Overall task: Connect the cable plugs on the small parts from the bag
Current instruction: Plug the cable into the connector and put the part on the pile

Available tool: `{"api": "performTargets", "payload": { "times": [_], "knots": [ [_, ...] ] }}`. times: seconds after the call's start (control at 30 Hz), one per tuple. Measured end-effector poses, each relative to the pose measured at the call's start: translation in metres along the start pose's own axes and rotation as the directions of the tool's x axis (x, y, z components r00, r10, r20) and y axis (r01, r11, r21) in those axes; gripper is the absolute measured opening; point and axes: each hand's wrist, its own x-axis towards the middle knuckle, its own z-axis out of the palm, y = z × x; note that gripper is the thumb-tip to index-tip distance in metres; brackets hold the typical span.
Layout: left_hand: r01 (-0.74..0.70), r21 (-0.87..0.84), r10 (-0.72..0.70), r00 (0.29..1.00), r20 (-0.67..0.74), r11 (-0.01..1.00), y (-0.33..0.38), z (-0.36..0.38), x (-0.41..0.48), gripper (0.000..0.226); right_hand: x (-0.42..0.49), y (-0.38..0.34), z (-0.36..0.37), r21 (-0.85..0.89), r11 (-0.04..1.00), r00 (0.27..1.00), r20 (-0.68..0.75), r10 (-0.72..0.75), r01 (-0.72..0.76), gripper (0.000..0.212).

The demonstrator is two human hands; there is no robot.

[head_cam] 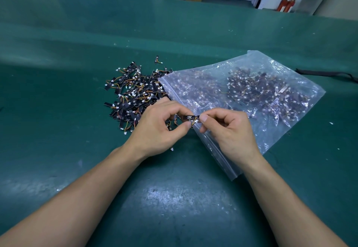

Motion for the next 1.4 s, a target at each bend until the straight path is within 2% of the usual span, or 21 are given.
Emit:
{"api": "performTargets", "payload": {
  "times": [0.27,0.4,0.57,0.87,1.0,1.17,1.3,1.4],
  "knots": [
    [-0.002,-0.012,0.002,0.999,-0.046,1.0,-0.0029,0.0008,0.0013,0.021,0.0,0.002,0.0015,-0.084,0.995,0.999,0.027,-0.045,0.047,0.023],
    [0.009,-0.031,-0.011,0.998,-0.068,0.999,-0.0025,0.0011,0.003,0.02,-0.0009,0.0019,0.0023,-0.106,0.993,0.998,0.047,-0.049,0.054,0.017],
    [0.037,-0.052,-0.04,0.997,-0.06,0.998,-0.0009,0.0023,0.002,0.023,-0.0005,0.0015,0.0038,-0.062,0.998,1.0,0.023,-0.022,0.023,0.021],
    [0.072,-0.06,-0.074,0.997,-0.027,0.996,-0.0003,0.0004,0.0005,0.012,-0.0008,-0.0009,0.0039,-0.049,0.999,1.0,-0.018,0.019,-0.02,0.025],
    [0.068,-0.062,-0.071,0.997,-0.036,0.996,-0.0007,0.0005,0.0012,0.014,-0.0017,-0.0023,0.0036,0.039,0.999,0.999,-0.014,0.029,-0.029,0.025],
    [0.07,-0.067,-0.071,0.997,-0.021,0.995,-0.0001,0.0009,0.0007,0.012,-0.0001,-0.001,0.0036,0.005,0.999,0.999,-0.01,0.035,-0.035,0.026],
    [0.101,-0.096,-0.102,0.995,-0.002,0.99,-0.0013,-0.002,0.0004,0.021,-0.0003,-0.0017,0.0028,-0.01,1.0,1.0,-0.017,0.016,-0.016,0.027],
    [0.103,-0.101,-0.104,0.994,-0.009,0.99,0.0004,-0.0018,0.0004,0.012,-0.0002,-0.0003,0.0027,-0.015,1.0,1.0,-0.022,0.013,-0.014,0.025]
  ]
}}
